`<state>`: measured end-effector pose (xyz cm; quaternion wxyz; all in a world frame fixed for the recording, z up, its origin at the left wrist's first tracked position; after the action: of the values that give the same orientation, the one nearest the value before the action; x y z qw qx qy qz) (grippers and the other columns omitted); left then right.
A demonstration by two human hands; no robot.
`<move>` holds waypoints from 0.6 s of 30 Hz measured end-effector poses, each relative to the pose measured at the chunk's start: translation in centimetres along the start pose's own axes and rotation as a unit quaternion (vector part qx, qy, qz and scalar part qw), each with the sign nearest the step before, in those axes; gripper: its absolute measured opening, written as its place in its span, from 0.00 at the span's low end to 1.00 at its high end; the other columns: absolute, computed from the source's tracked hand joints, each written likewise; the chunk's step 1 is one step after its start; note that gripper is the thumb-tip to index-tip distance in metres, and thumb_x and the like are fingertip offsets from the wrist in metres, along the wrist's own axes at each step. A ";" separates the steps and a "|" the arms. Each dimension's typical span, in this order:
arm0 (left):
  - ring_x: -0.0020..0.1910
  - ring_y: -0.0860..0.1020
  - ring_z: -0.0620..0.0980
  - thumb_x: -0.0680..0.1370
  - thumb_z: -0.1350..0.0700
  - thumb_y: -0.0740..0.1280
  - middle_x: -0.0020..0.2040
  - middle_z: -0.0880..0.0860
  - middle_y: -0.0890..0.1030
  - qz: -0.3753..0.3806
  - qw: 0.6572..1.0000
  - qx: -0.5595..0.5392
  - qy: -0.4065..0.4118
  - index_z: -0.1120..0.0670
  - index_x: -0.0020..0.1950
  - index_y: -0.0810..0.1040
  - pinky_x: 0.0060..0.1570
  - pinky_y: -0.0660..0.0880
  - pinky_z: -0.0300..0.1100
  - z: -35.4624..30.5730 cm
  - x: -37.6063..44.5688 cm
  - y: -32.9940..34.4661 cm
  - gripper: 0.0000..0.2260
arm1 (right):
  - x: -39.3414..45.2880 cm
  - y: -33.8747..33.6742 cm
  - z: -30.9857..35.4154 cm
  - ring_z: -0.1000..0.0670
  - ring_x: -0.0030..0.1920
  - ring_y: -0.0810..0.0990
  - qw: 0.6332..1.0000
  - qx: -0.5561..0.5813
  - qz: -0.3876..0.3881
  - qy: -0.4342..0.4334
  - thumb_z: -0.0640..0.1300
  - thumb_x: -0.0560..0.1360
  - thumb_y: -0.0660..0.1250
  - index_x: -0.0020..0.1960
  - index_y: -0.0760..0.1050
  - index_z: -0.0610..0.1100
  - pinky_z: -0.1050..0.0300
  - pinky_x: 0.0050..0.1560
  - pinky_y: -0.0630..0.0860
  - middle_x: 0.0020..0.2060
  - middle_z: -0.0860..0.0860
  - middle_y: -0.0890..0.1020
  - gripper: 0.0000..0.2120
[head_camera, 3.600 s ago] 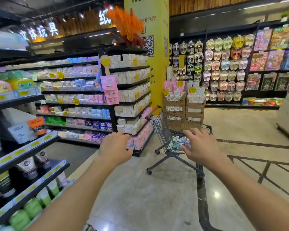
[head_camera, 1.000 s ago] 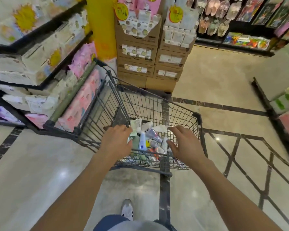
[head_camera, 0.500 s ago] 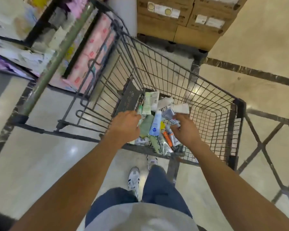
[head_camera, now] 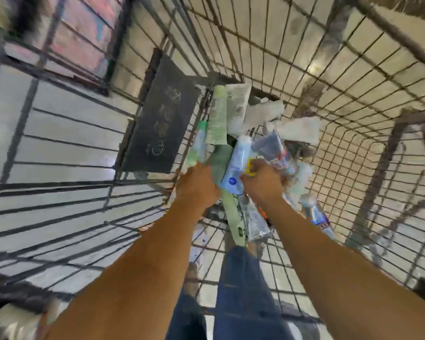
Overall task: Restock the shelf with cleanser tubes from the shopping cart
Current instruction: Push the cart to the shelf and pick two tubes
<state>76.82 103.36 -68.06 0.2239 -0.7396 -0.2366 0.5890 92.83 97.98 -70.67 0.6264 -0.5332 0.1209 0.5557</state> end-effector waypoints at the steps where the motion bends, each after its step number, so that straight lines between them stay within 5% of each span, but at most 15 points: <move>1: 0.64 0.75 0.59 0.77 0.53 0.67 0.65 0.57 0.75 -0.011 1.000 0.009 -0.001 0.55 0.69 0.72 0.60 0.74 0.52 0.1 1.0 0.5 0.21 | 0.8 0.6 -0.1 0.39 0.59 0.78 1.000 0.017 -0.005 0.010 0.47 0.77 0.70 0.68 0.71 0.38 0.49 0.55 0.74 0.58 0.41 0.81 0.23; 8: 0.71 0.66 0.60 0.78 0.49 0.68 0.72 0.59 0.67 -0.024 0.998 -0.043 -0.028 0.55 0.78 0.57 0.68 0.68 0.54 0.7 6.1 3.6 0.34 | 5.4 3.5 -1.4 0.40 0.55 0.79 0.997 0.044 -0.020 0.058 0.53 0.72 0.74 0.62 0.69 0.37 0.51 0.48 0.72 0.47 0.46 0.78 0.28; 13: 0.70 0.66 0.59 0.73 0.45 0.74 0.70 0.60 0.70 -0.053 0.997 -0.004 -0.059 0.60 0.72 0.66 0.69 0.66 0.51 0.7 7.6 4.5 0.34 | 5.9 4.5 -1.9 0.40 0.52 0.81 0.998 0.004 -0.023 0.067 0.53 0.72 0.75 0.57 0.73 0.37 0.47 0.49 0.78 0.50 0.41 0.81 0.24; 16: 0.64 0.71 0.59 0.68 0.45 0.78 0.64 0.59 0.74 -0.056 0.994 -0.049 -0.082 0.58 0.66 0.71 0.59 0.71 0.49 1.0 8.0 4.1 0.33 | 5.9 3.9 -2.2 0.42 0.46 0.79 0.998 0.011 -0.025 0.063 0.50 0.71 0.75 0.53 0.71 0.40 0.52 0.40 0.71 0.46 0.44 0.78 0.20; 18: 0.58 0.75 0.58 0.69 0.49 0.78 0.59 0.58 0.76 -0.056 0.991 -0.091 -0.079 0.55 0.66 0.70 0.48 0.72 0.48 1.2 7.7 3.9 0.30 | 5.7 3.2 -2.3 0.41 0.47 0.80 0.996 0.042 -0.035 0.067 0.49 0.70 0.76 0.53 0.70 0.42 0.50 0.41 0.75 0.45 0.45 0.79 0.20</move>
<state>77.49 105.12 -76.59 0.1690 -0.6933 -0.3474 0.6083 93.25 98.74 -77.54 0.6581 -0.5459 0.1669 0.4910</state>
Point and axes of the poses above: each hand's wrist, its own x-axis towards the middle knuckle, its own y-axis out of the palm, z = x × y, the point moved 6 cm from there along x, towards the middle knuckle
